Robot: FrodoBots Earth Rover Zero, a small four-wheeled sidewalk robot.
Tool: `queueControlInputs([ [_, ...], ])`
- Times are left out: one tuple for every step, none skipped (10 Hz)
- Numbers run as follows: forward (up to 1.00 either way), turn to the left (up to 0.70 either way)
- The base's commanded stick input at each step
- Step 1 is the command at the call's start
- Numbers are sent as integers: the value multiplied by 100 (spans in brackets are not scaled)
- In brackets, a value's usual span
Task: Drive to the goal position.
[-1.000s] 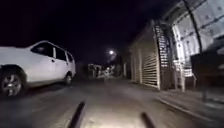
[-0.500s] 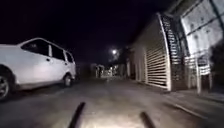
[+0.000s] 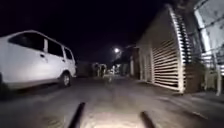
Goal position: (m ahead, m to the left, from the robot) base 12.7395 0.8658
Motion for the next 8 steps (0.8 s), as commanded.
queueControlInputs([
  [100, 2],
  [100, -22],
  [100, -31],
  [100, -38],
  [100, -38],
  [100, -38],
  [100, -3],
  [100, 2],
])
